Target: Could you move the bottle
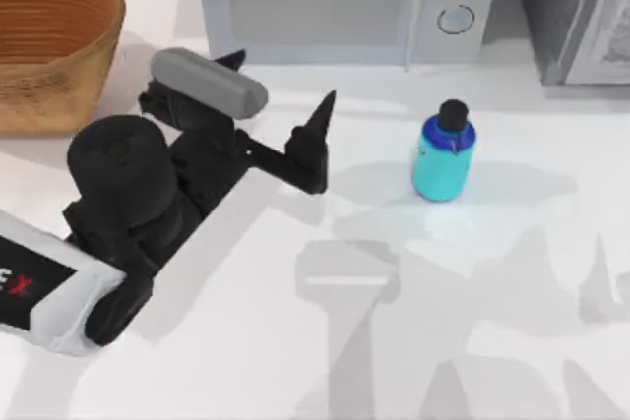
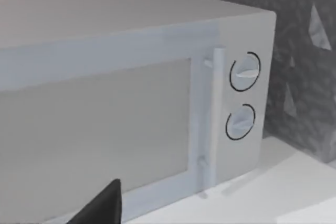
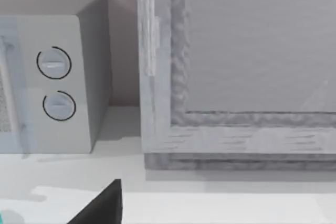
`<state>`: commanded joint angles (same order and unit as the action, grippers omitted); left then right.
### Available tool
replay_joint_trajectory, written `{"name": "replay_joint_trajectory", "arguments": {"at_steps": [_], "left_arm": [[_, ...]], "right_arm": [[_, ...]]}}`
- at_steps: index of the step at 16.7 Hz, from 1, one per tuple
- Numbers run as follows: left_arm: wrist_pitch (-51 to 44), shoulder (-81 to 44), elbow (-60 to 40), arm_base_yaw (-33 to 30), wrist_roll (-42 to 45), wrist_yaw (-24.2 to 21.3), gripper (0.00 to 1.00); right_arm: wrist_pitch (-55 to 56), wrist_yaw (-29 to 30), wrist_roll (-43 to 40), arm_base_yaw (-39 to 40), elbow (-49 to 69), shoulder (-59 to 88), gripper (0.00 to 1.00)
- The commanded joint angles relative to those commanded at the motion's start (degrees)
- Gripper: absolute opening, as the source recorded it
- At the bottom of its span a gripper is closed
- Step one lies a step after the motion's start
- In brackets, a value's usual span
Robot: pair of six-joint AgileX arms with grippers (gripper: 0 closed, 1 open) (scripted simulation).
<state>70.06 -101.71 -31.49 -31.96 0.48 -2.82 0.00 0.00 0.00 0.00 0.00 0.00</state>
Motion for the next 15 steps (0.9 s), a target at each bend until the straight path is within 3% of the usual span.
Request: {"name": "replay_joint_trajectory", "arguments": {"at_steps": [8,15], "left_arm": [[21.24,-30.68,-9.58,-9.76,0.14,-0.95,1.0],[25.81,-37.22,-11.65,-11.83,0.17,-1.14,1.0]], "right_arm": [[0.0,0.0,0.0,0.0,0.0,0.0,1.0],[0.0,0.0,0.0,0.0,0.0,0.0,1.0]]}}
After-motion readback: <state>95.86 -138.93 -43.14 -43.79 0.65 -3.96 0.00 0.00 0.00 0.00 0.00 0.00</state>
